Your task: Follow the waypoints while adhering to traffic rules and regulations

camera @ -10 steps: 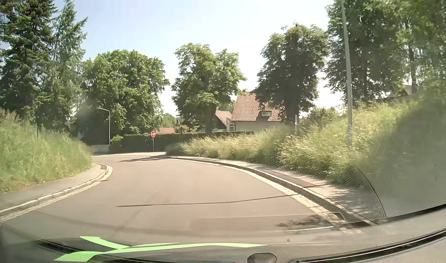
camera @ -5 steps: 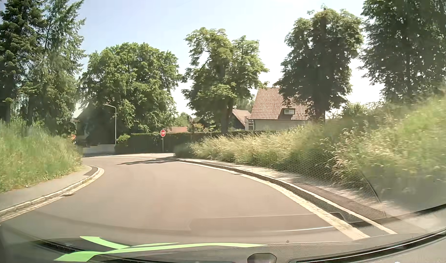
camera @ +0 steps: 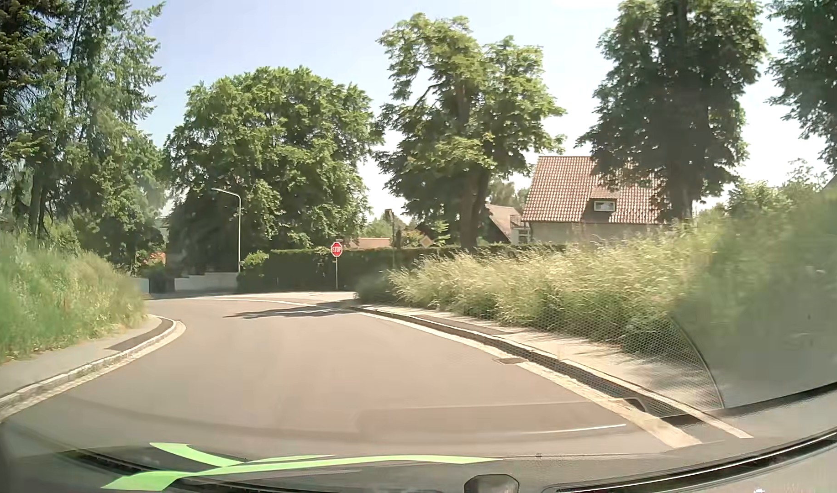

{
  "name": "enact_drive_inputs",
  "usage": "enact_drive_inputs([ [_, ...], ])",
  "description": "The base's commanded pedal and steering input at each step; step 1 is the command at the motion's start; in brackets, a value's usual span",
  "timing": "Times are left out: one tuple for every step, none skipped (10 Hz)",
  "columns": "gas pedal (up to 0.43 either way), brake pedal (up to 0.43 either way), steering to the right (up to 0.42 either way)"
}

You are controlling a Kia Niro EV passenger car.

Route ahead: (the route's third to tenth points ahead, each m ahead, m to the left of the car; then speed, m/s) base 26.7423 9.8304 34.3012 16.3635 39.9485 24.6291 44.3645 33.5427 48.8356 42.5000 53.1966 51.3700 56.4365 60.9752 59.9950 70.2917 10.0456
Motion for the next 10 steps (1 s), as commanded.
enact_drive_inputs([
  [0.047,0.0,-0.098],
  [0.047,0.0,-0.098],
  [0.047,0.0,-0.098],
  [0.047,0.0,-0.099],
  [0.047,0.0,-0.102],
  [0.059,0.0,-0.105],
  [0.067,0.0,-0.107],
  [0.067,0.0,-0.107],
  [0.067,0.0,-0.107],
  [0.067,0.0,-0.107],
])
